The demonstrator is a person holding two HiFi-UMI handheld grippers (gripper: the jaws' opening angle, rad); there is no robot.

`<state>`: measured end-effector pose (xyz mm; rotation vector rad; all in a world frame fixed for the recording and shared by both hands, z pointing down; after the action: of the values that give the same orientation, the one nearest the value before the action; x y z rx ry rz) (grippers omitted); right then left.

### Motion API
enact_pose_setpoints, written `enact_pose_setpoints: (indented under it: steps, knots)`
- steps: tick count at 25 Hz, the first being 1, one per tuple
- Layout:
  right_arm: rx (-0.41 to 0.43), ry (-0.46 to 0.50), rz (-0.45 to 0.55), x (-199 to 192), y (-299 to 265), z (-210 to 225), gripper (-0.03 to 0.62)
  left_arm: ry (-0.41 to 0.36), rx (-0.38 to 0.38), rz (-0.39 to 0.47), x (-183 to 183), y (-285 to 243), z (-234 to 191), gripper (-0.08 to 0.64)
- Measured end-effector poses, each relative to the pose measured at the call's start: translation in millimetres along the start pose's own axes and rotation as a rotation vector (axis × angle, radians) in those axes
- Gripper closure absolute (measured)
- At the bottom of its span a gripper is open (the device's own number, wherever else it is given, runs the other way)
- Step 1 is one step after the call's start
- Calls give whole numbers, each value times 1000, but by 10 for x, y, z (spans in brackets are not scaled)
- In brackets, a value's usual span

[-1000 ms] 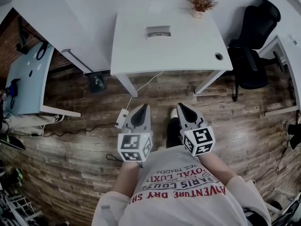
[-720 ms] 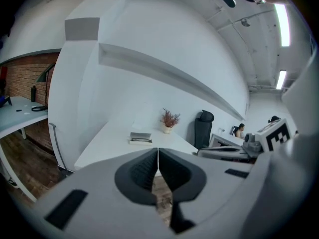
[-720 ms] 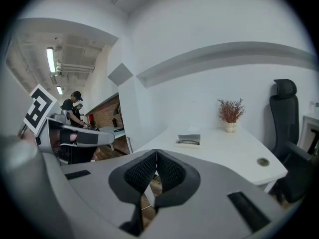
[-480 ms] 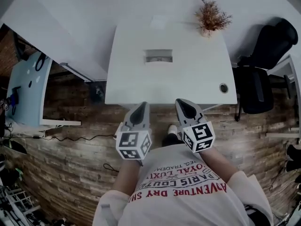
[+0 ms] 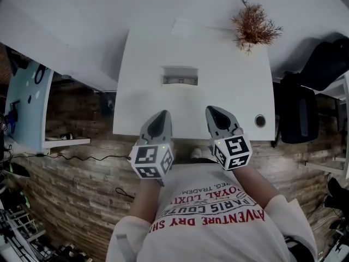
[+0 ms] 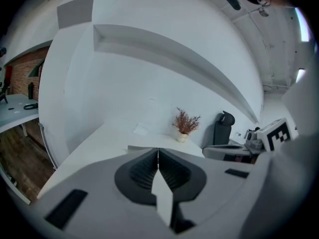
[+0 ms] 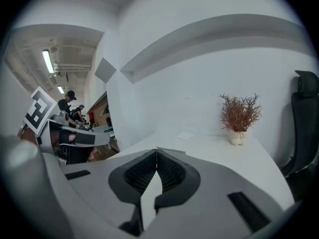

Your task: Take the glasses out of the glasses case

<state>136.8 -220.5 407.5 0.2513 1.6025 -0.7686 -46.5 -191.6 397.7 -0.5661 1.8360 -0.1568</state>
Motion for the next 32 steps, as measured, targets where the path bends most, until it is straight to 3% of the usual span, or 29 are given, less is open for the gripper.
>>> enact_pose_setpoints:
  steps: [13,17,21,24,26,29,32]
  knots:
    - [1,0,-67,144,-837,154,580,6,-66,-78,323,-861,-428,551]
    - [-10,42,-169,107,-1173,159,578,13,-102,-141,340,-1067,-544,551]
    - [30,82,-292,-5,-1562,165,577,4,-137,-210,299,-1244,-656,551]
    - [43,137,-350,-78,-1785,205,561,16,-140,-243,256,-1345,-771,551]
    - [66,180,-385,-123,-1921,234,449,30,-129,-257,237,-1404,-880,551]
    - [120,262,-427,-190,-2101,268,449,44,-110,-274,213,-1483,-1041,551]
    - [233,400,-485,-287,-2232,232,448,60,-100,-292,169,-1538,-1147,551]
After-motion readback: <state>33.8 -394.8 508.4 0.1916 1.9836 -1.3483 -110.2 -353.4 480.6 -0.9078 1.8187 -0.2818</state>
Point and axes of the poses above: the fingertips, and each gripper's own axes: y backward along the fingers, z to its right, x out of its top, the point moved 6 cm from there along y, backward along the fingers, and after that the axes turned 8 degrees about y, right-handed, at the moved point
